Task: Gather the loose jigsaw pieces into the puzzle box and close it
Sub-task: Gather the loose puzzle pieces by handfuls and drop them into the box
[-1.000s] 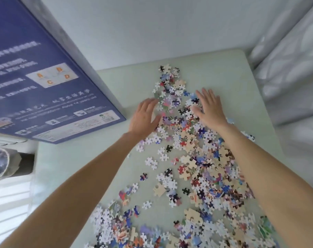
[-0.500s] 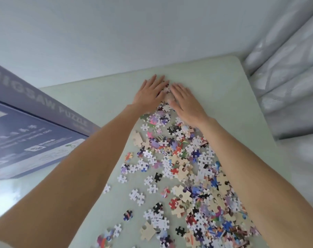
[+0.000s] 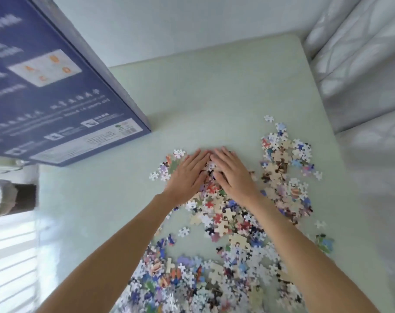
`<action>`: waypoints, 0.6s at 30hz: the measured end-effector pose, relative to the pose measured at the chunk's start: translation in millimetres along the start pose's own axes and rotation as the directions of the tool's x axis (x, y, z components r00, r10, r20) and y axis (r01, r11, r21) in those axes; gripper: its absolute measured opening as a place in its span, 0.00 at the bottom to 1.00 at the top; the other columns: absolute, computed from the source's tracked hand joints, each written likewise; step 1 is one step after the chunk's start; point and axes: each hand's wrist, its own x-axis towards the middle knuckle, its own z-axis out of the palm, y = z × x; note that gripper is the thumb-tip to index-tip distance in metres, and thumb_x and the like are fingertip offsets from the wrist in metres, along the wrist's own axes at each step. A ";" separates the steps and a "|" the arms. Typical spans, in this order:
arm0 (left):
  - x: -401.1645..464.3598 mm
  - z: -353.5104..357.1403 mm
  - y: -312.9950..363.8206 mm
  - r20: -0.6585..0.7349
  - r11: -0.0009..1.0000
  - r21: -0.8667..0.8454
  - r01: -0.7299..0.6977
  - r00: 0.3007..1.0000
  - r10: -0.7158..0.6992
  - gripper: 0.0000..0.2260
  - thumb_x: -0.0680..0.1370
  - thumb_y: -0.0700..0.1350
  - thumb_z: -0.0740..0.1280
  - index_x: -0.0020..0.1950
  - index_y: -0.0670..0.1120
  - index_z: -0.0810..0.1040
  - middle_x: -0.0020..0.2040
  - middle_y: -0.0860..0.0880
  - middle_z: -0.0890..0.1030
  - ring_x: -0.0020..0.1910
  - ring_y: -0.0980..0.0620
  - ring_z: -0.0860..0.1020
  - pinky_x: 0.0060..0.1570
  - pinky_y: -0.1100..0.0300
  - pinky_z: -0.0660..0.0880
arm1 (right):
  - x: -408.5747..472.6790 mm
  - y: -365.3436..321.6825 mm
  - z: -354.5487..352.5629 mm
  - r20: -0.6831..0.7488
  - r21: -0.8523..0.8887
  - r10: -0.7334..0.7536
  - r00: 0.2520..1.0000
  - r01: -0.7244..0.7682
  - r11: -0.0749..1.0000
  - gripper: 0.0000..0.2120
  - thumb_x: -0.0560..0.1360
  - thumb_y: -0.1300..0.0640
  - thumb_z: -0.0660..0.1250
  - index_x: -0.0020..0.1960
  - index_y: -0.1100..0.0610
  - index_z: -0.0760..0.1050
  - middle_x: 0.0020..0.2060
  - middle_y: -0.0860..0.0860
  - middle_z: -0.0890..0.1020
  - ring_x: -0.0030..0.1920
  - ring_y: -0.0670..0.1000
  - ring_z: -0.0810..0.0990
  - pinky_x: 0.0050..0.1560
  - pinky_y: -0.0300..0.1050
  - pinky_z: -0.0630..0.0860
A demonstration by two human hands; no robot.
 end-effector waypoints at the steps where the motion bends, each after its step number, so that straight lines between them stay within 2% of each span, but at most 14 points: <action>1: -15.2 3.5 3.3 -0.015 0.999 -0.036 0.010 1.000 -0.011 0.26 0.80 0.56 0.43 0.76 0.48 0.53 0.76 0.54 0.53 0.75 0.60 0.46 0.74 0.62 0.41 | -10.7 -11.0 7.2 -0.012 0.017 0.007 1.000 -0.007 1.000 0.26 0.81 0.43 0.42 0.74 0.54 0.56 0.75 0.49 0.54 0.75 0.46 0.45 0.73 0.41 0.36; 3: -46.0 9.5 14.1 -0.060 0.993 -0.104 0.047 0.997 -0.053 0.24 0.81 0.55 0.48 0.75 0.47 0.59 0.75 0.53 0.58 0.73 0.60 0.54 0.74 0.60 0.51 | -33.9 -32.7 15.1 -0.004 0.061 -0.032 0.999 0.032 0.998 0.29 0.80 0.41 0.42 0.72 0.57 0.62 0.73 0.51 0.61 0.74 0.48 0.51 0.74 0.41 0.41; 4: -54.0 8.5 15.8 -0.085 0.988 -0.137 0.072 0.993 -0.084 0.22 0.81 0.52 0.52 0.73 0.47 0.63 0.74 0.53 0.62 0.71 0.59 0.61 0.72 0.60 0.57 | -38.6 -37.9 12.5 0.010 0.089 -0.052 0.999 0.050 0.995 0.29 0.79 0.41 0.42 0.71 0.57 0.64 0.72 0.52 0.64 0.74 0.49 0.54 0.73 0.42 0.43; 6: -66.0 1.2 18.4 -0.170 0.979 -0.176 0.101 0.977 -0.131 0.16 0.81 0.45 0.58 0.69 0.47 0.70 0.70 0.51 0.70 0.60 0.55 0.75 0.65 0.59 0.66 | -46.4 -35.2 -3.0 -0.018 0.133 -0.071 0.997 0.073 0.988 0.27 0.79 0.42 0.46 0.68 0.57 0.69 0.69 0.53 0.69 0.71 0.51 0.62 0.73 0.45 0.50; 7: -67.0 -3.9 15.8 -0.230 0.982 -0.163 0.094 0.964 -0.130 0.15 0.80 0.43 0.60 0.67 0.46 0.72 0.68 0.51 0.72 0.58 0.53 0.76 0.63 0.59 0.68 | -46.5 -27.8 -13.5 -0.058 0.131 -0.057 0.997 0.064 0.989 0.25 0.79 0.44 0.49 0.66 0.57 0.70 0.68 0.53 0.71 0.70 0.52 0.64 0.73 0.47 0.54; 9: -61.2 -12.4 2.3 -0.329 0.992 -0.069 0.102 0.937 -0.120 0.15 0.79 0.41 0.62 0.66 0.46 0.73 0.67 0.49 0.73 0.64 0.50 0.73 0.67 0.53 0.66 | -41.1 0.2 -35.2 -0.192 0.085 0.008 0.981 0.009 0.996 0.19 0.79 0.51 0.55 0.65 0.57 0.71 0.66 0.53 0.72 0.69 0.53 0.67 0.71 0.51 0.61; 11: -51.4 -17.1 -15.1 -0.318 0.980 0.053 0.193 0.933 -0.167 0.19 0.80 0.45 0.60 0.71 0.49 0.66 0.73 0.50 0.65 0.73 0.50 0.60 0.72 0.49 0.55 | -32.3 37.1 -55.9 -0.288 0.036 0.115 0.951 -0.110 0.993 0.18 0.79 0.54 0.56 0.67 0.57 0.69 0.68 0.53 0.70 0.70 0.53 0.65 0.72 0.50 0.58; 14: -37.8 -16.1 -36.2 -0.207 0.924 0.121 0.364 0.919 -0.335 0.26 0.80 0.55 0.55 0.76 0.53 0.51 0.77 0.54 0.47 0.76 0.52 0.42 0.73 0.50 0.38 | -19.6 93.4 -74.2 -0.274 -0.010 0.310 0.911 -0.325 0.946 0.22 0.81 0.49 0.51 0.74 0.53 0.58 0.75 0.52 0.57 0.75 0.54 0.52 0.74 0.52 0.45; 16: -32.6 -10.9 -43.1 -0.166 0.911 0.103 0.399 0.910 -0.380 0.28 0.80 0.58 0.51 0.76 0.53 0.45 0.77 0.54 0.42 0.74 0.53 0.37 0.72 0.53 0.35 | -13.8 120.2 -73.8 -0.223 -0.002 0.459 0.860 -0.471 0.882 0.25 0.81 0.44 0.46 0.76 0.51 0.50 0.76 0.51 0.50 0.76 0.54 0.45 0.74 0.55 0.41; 18: -26.8 -7.3 -45.5 -0.180 0.918 0.088 0.387 0.913 -0.367 0.28 0.80 0.60 0.48 0.76 0.52 0.44 0.77 0.54 0.41 0.74 0.55 0.35 0.72 0.54 0.34 | -6.5 130.4 -70.3 -0.200 -0.007 0.504 0.840 -0.516 0.857 0.28 0.80 0.42 0.41 0.76 0.51 0.46 0.76 0.50 0.47 0.76 0.53 0.43 0.74 0.55 0.40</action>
